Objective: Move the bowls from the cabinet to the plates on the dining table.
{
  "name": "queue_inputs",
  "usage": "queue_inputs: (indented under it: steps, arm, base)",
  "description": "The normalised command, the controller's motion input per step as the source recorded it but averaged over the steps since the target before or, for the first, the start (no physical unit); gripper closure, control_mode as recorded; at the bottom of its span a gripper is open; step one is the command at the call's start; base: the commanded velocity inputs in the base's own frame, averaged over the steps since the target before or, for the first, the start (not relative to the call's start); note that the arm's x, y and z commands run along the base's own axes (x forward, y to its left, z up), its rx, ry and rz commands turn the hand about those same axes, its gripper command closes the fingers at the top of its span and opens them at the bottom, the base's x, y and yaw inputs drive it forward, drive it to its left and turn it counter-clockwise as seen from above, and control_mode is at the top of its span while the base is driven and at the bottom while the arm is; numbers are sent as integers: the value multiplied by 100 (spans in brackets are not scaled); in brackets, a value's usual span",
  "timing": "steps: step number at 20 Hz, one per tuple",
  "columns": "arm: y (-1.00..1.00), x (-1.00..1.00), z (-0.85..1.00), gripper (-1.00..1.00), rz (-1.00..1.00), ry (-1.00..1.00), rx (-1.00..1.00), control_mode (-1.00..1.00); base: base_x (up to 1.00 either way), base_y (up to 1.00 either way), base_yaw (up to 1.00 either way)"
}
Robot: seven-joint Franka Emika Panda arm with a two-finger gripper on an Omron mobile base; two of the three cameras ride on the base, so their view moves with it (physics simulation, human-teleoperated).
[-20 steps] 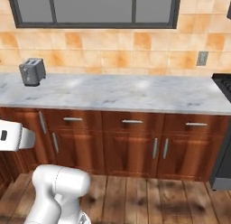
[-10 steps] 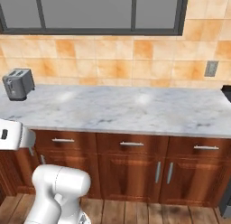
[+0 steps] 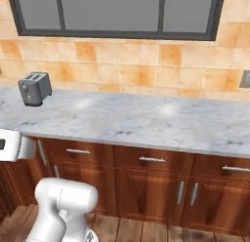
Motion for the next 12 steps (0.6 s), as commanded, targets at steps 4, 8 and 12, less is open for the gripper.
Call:
queue_inputs:
  steps: [4, 8, 12]
  arm:
    - [0, 0, 0, -100, 0, 0, 0, 100]
    - [0, 0, 0, -100, 0, 0, 0, 100]
    - [0, 0, 0, -100, 0, 0, 0, 100]
  base:
    - [2, 0, 40]
    - [9, 0, 39]
    - [8, 0, 41]
